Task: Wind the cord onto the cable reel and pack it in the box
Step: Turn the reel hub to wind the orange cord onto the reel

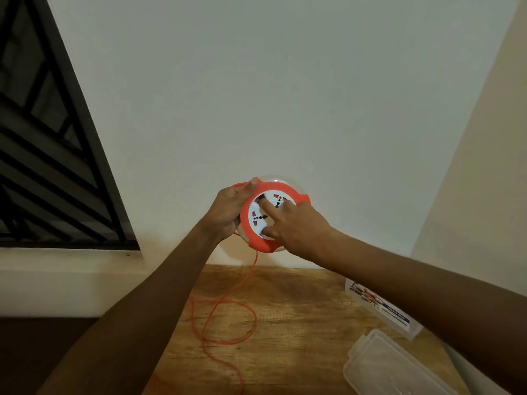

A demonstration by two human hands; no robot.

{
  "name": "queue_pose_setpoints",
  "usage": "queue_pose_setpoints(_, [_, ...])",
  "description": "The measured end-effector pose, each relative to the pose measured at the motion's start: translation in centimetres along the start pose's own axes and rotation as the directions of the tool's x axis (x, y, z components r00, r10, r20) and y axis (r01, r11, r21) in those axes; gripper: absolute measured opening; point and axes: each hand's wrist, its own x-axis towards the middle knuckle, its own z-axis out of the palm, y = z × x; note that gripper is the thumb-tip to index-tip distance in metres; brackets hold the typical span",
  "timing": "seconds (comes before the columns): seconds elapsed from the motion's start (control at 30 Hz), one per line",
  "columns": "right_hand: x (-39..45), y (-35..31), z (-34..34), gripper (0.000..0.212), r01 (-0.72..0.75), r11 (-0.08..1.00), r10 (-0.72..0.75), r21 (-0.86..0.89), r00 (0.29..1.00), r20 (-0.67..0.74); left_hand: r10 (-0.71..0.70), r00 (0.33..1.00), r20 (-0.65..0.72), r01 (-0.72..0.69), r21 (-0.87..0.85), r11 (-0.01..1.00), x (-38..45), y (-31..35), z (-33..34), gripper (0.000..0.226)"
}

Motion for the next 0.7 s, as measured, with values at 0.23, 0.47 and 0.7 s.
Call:
queue_pose_setpoints(0.23, [1.1,2.7,-0.1,0.087,-0.011,1.0,0.011,0.017,1.0,-0.026,0.008,0.999,-0.052,-0.007,0.016,1.0,0.3,-0.1,0.6,0.031])
queue_pose_setpoints(0.47, [1.1,1.2,3.0,0.067,-0.326,0.833,0.43,0.447,0.89,-0.152,0.068,0.994,-0.09,-0.066,0.025,0.998,1.0,0.1,1.5,0.037])
queue_pose_setpoints(0.7, [1.3,-0.8,5.0,0.058,-0.341,-0.024,0.736,0.94,0.63,0.248,0.017,0.978,-0.21,-0.033,-0.072,0.997,1.3,-1.9,3.4,0.033])
